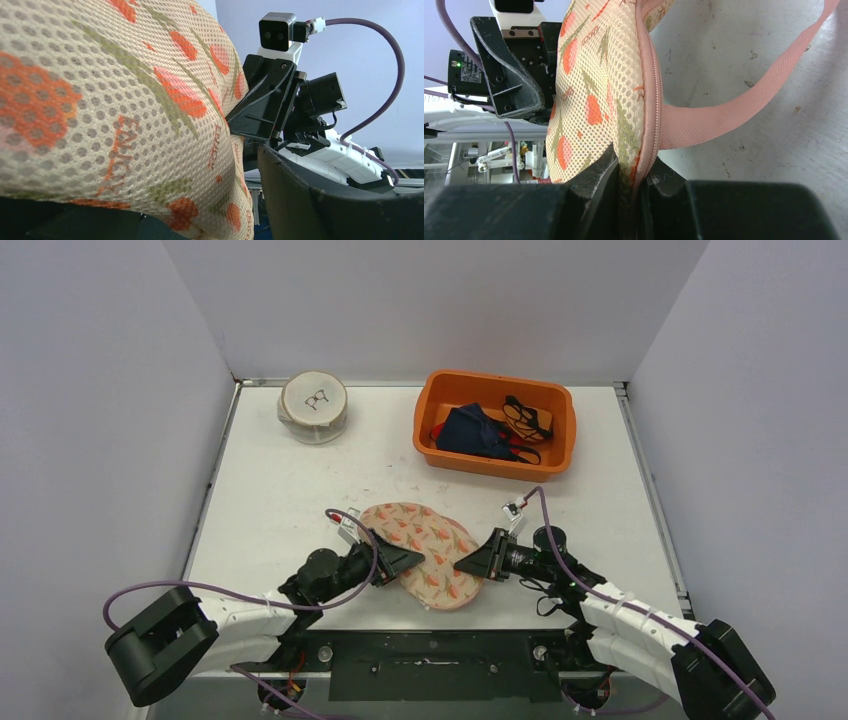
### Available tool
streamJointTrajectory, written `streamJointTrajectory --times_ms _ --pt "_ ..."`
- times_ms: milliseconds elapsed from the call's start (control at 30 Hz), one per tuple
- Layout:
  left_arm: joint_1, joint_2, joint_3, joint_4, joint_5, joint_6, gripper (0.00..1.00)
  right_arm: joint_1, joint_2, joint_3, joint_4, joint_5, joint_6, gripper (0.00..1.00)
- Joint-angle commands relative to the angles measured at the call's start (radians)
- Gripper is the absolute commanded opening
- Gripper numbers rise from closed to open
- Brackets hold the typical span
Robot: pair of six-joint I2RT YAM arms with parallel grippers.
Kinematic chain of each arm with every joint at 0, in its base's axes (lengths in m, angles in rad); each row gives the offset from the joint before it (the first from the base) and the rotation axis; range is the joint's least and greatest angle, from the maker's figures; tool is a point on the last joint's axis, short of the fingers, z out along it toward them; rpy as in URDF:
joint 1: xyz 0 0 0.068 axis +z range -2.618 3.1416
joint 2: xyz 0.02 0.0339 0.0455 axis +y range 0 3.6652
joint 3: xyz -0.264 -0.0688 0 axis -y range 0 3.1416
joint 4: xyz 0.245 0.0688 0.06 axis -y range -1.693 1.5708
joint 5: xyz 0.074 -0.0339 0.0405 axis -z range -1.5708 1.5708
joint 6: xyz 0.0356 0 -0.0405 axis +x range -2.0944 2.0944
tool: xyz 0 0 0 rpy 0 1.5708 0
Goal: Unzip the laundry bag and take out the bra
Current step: Unzip the laundry bag at the center of the board.
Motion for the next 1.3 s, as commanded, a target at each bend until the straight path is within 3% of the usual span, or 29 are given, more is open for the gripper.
streamJointTrajectory --times_ms 0,233,300,467,533,567,733,800,1000,1167,1267 --pt "-0.012 -0.007 0.036 0.093 0.002 -0.014 0.73 0.008 -0.031 0.049 0.054 0.016 -0.052 0.05" --pt "-0.032 -0.011 0.045 0.088 -0.004 -0.011 0.69 0.011 -0.018 0.047 0.050 0.024 -0.065 0.05" --pt "-0.036 -0.016 0.040 0.090 -0.009 -0.011 0.61 0.013 -0.021 0.049 0.046 0.028 -0.067 0.05" --pt "-0.045 -0.046 0.026 0.082 -0.024 -0.011 0.28 0.019 -0.037 0.055 0.033 0.024 -0.087 0.06" --pt "-0.047 -0.065 0.027 0.063 -0.035 -0.009 0.17 0.022 -0.044 0.068 0.010 0.022 -0.106 0.25" --pt "-0.047 -0.078 0.025 0.050 -0.042 -0.010 0.11 0.022 -0.048 0.080 -0.012 0.022 -0.123 0.39" --pt "-0.052 -0.193 0.027 -0.082 -0.107 -0.010 0.00 0.023 -0.123 0.177 -0.211 0.081 -0.245 0.96" --pt "-0.052 -0.257 0.034 -0.176 -0.139 0.001 0.00 0.022 -0.152 0.236 -0.320 0.128 -0.312 0.90" --pt "-0.050 -0.469 0.096 -0.515 -0.272 0.056 0.00 0.022 -0.216 0.409 -0.587 0.316 -0.447 0.90" --pt "-0.045 -0.623 0.186 -0.836 -0.451 0.069 0.00 0.018 -0.250 0.470 -0.720 0.701 -0.382 0.90" --pt "-0.038 -0.658 0.235 -0.983 -0.557 0.045 0.00 0.017 -0.290 0.448 -0.655 0.640 -0.421 0.90"
